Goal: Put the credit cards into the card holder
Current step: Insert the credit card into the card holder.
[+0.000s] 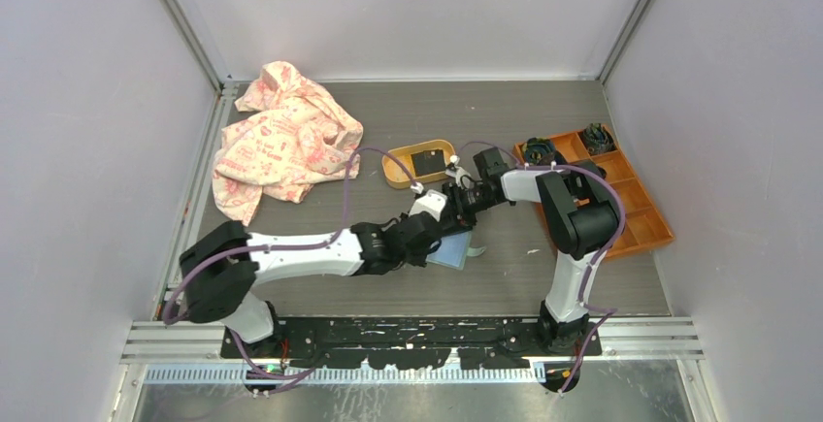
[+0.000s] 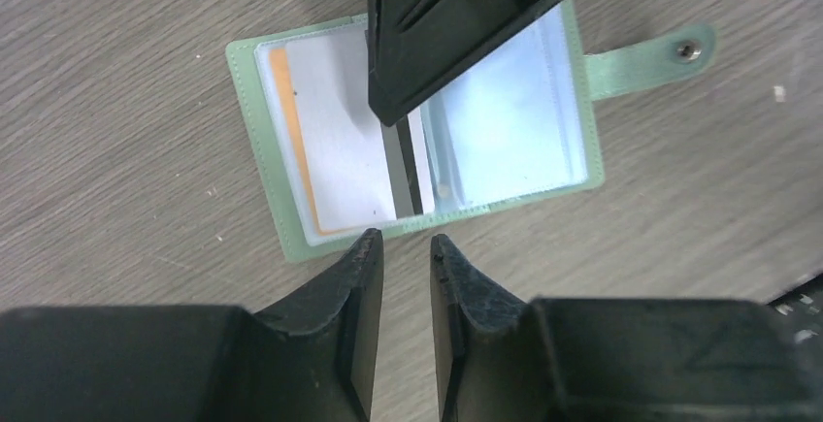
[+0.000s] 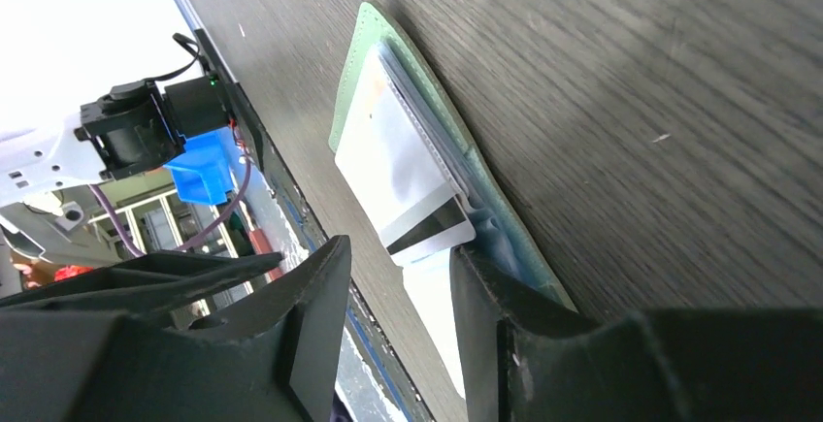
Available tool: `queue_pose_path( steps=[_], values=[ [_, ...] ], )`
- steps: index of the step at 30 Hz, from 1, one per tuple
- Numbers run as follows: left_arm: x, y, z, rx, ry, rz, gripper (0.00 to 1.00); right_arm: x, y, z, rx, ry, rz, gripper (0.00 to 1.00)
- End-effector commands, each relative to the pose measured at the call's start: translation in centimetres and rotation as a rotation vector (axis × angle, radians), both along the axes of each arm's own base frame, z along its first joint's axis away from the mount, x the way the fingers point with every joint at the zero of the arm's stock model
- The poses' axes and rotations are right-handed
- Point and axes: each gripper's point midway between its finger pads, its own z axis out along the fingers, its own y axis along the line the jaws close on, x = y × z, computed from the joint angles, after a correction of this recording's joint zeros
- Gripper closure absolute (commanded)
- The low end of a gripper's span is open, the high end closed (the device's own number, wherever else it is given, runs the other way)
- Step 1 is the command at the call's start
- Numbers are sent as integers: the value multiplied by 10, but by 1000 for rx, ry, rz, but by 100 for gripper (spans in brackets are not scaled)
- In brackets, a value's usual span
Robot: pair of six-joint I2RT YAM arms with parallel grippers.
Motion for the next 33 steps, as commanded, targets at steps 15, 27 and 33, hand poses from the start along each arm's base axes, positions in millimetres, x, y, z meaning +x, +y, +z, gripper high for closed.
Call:
queue_pose_path(
  steps=[15,27,33],
  values=[
    [37,48,9,-522,181,121,71,12,-6,27,-35,-161,67,51],
    [56,53,-15,-514,278,162,75,16,-22,49,-136,-270,147,68],
    [62,65,-29,-449,285,190,84,11,-21,45,-183,-322,195,93]
  ],
)
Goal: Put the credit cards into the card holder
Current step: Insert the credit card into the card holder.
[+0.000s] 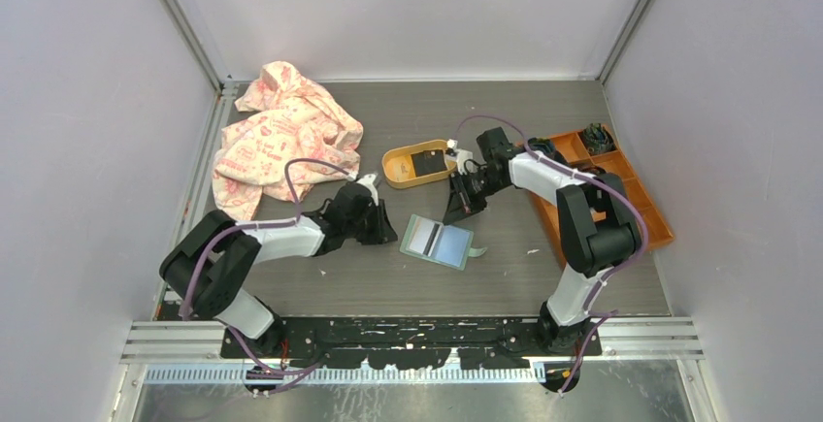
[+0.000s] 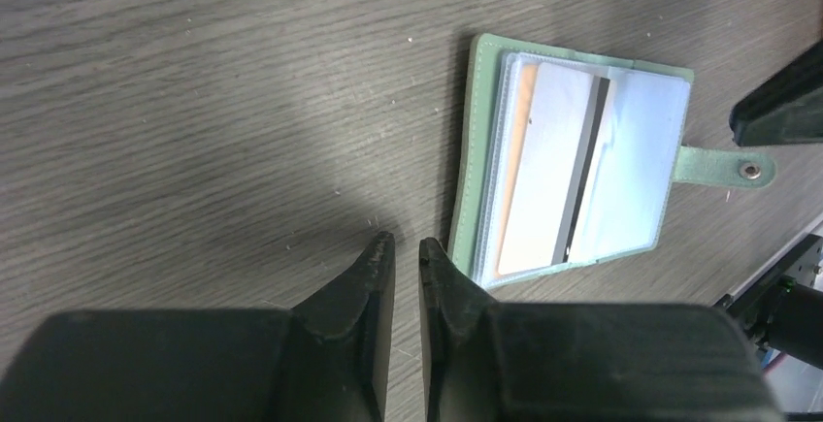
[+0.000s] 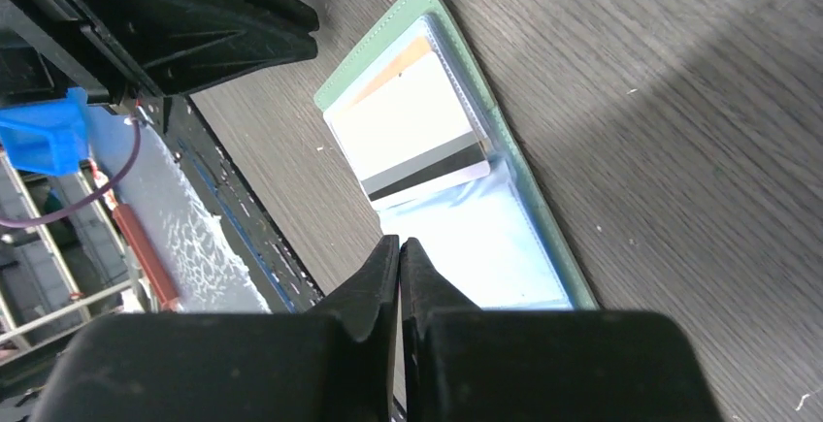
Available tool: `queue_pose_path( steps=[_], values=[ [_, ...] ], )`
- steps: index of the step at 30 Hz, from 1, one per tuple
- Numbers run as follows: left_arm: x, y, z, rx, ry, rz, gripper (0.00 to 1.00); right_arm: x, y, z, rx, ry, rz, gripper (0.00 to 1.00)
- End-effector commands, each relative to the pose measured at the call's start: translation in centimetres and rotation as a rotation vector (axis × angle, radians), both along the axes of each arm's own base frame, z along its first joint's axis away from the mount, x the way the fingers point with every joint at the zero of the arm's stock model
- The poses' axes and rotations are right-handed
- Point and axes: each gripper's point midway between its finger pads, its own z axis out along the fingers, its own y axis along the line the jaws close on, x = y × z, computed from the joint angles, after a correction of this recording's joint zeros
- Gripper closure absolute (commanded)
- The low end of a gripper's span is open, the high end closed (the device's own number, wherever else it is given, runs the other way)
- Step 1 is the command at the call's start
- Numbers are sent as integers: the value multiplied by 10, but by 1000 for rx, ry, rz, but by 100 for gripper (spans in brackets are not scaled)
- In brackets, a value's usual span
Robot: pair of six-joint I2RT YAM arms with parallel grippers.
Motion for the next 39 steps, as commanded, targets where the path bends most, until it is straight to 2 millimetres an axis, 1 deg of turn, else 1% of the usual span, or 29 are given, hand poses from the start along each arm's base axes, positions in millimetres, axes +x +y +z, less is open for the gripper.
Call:
queue_pose_path(
  steps=[1,4,9,15,18,20,23,26,29,35,39],
  values=[
    [16,-6,11,-10,-37,-9,85,-2,4,7,-41,-71,61,93],
    [14,-9,5,-5,-15,-23,87,-9,12,-6,-68,-26,70,94],
    [10,-16,-4,-32,16,-46,89,-6,6,-19,-124,-21,37,94],
    [6,-22,-10,-70,37,-65,91,-5,9,-23,-143,-5,29,93],
    [4,-23,-11,-86,42,-69,92,-7,8,-26,-149,12,27,93],
    [1,-23,-12,-98,48,-65,92,-10,10,-29,-147,53,9,92],
    [-3,-21,-14,-112,56,-60,93,-10,10,-29,-146,64,2,92],
    [-8,-20,-15,-129,62,-52,93,-8,7,-27,-132,68,-37,92],
    [-11,-20,-15,-145,71,-51,93,-8,2,-30,-114,89,-88,92],
    [-14,-24,-13,-166,73,-59,93,-9,3,-41,-116,136,-125,92],
    [-18,-28,-15,-173,77,-69,94,-5,7,-39,-74,140,-144,92]
  ],
)
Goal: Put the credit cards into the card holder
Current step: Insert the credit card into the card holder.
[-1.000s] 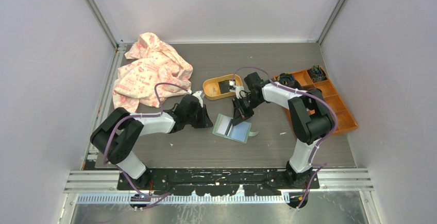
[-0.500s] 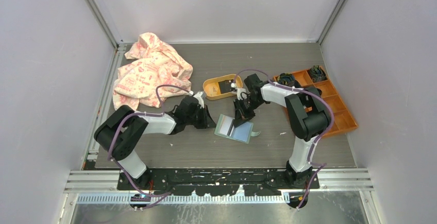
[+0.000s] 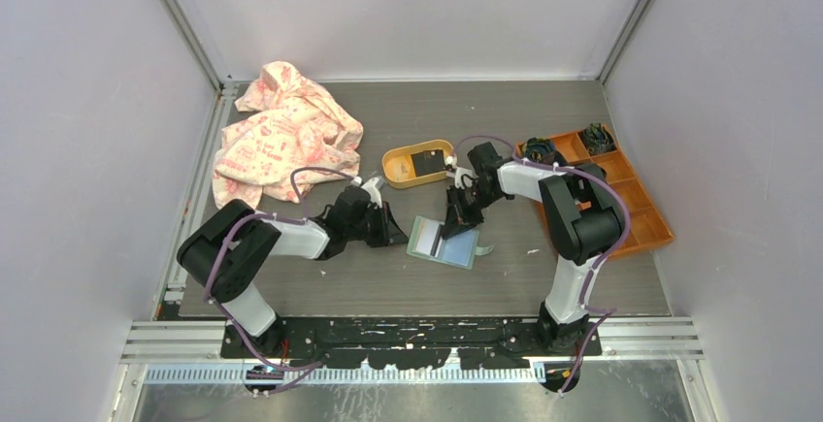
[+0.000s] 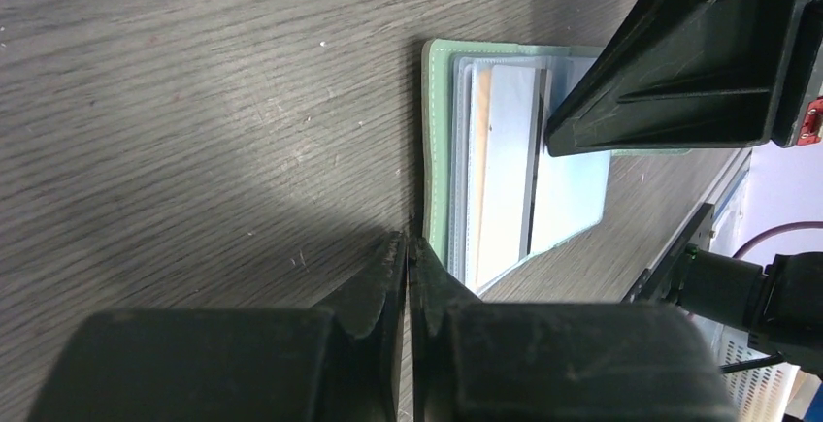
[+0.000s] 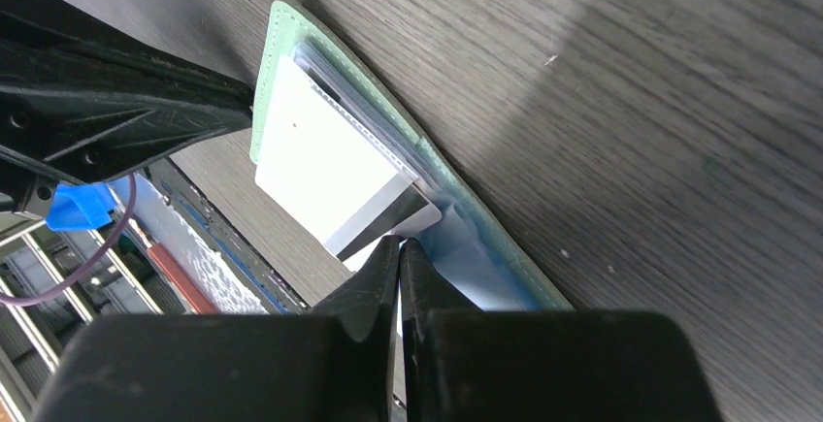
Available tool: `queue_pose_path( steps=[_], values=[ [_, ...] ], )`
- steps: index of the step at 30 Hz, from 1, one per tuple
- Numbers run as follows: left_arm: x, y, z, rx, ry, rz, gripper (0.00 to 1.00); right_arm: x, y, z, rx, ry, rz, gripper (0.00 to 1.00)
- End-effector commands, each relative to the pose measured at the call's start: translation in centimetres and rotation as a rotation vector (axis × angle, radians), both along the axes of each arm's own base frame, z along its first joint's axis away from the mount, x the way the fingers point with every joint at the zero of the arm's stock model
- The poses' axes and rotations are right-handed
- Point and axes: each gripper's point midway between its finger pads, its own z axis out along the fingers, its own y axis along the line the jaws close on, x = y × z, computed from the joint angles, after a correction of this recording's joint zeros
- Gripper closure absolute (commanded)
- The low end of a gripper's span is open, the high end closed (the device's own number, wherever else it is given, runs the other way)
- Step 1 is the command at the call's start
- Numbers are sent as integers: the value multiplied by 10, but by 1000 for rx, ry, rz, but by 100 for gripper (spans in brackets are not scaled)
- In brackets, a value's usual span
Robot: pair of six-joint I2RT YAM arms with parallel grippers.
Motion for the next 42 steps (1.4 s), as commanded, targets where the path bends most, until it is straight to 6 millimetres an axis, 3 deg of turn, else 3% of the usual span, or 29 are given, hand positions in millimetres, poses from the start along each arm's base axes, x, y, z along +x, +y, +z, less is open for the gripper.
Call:
queue_pose_path(
  steps=[1,9,13,21,32,42],
  values=[
    [-13,-1,-8,5,30,-22,94,10,9,8,69,-33,-34,92],
    [-23,-10,-12,-1,34,-39,94,16,21,12,147,-40,-24,91],
    [-30,-5,-18,-3,43,-23,94,18,23,26,171,-76,7,90],
    [-29,6,-11,-4,4,33,94,22,5,49,88,-231,102,89],
    [-27,4,-9,-2,5,26,93,20,10,16,0,-181,121,89],
    [-27,-4,-12,-13,24,3,94,18,19,9,-3,-156,141,87]
  ],
)
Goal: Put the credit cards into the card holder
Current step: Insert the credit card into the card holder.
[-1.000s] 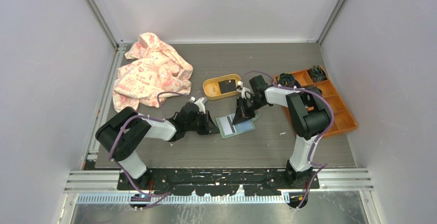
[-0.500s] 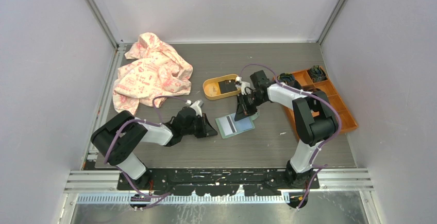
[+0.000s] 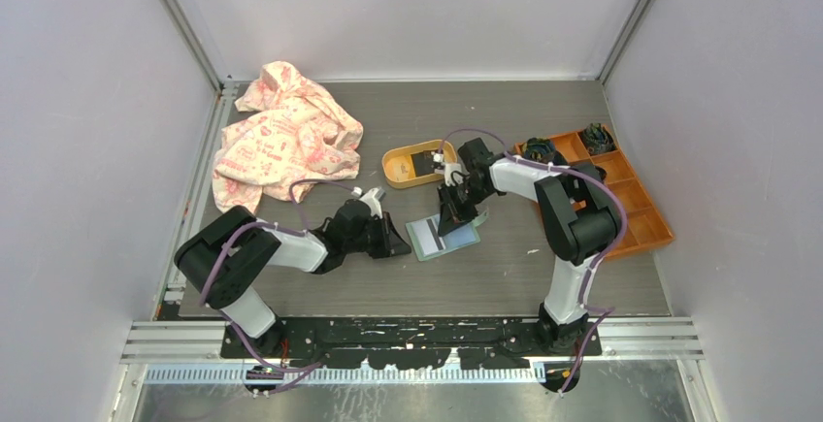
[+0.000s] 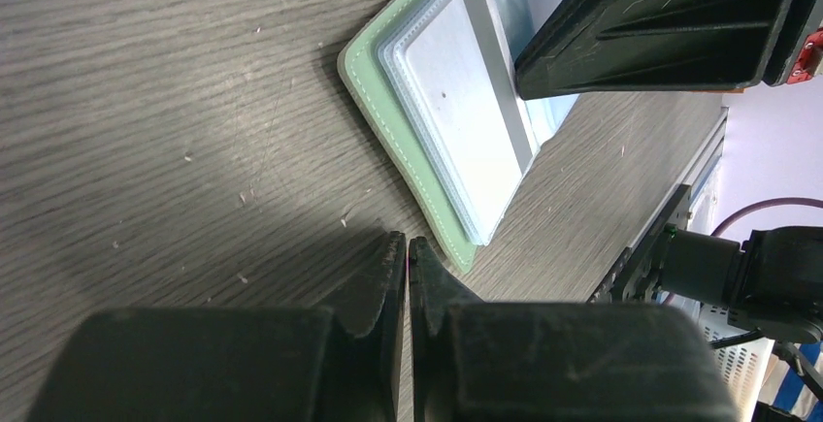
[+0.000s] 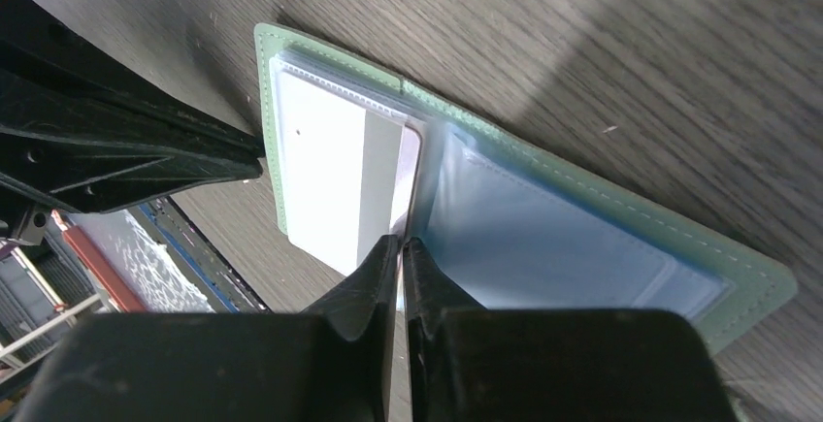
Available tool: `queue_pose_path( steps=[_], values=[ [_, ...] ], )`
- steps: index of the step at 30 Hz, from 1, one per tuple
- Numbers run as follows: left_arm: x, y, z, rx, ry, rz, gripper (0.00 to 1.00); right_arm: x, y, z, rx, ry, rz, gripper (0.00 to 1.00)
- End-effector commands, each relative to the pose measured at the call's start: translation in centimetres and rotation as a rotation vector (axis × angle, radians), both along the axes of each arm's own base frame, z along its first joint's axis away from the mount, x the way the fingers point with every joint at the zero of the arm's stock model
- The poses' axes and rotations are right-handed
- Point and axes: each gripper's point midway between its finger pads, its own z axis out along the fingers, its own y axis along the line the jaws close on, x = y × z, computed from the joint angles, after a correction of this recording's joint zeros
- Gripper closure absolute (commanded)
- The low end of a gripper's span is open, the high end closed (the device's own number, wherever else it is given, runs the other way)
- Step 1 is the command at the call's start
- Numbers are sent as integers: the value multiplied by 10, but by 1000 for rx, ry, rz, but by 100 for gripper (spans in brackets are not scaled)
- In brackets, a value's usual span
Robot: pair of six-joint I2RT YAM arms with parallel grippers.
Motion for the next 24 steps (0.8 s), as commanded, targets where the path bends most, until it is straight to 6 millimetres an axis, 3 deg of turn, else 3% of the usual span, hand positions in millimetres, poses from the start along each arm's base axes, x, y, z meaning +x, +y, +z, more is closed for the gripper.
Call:
queue_pose_path(
  steps=[1,7,11,18,21,22,24],
  values=[
    [0,0,-11,35,15,-12,94,10,12,9,31,-31,22,87],
    [0,0,-7,32,7,-10,94,10,16,36,91,-71,45,84],
    [-3,5,2,31,-19,-12,93,16,7,62,106,-169,86,82],
    [-2,19,50,44,-150,-23,91,40,-31,129,57,-516,76,76],
    [1,32,74,68,-226,-11,88,56,-61,162,-27,-723,48,61],
    [3,38,82,76,-254,1,85,62,-70,173,-59,-791,43,51],
    [10,50,97,97,-312,42,68,70,-83,196,-116,-927,30,22]
  ],
)
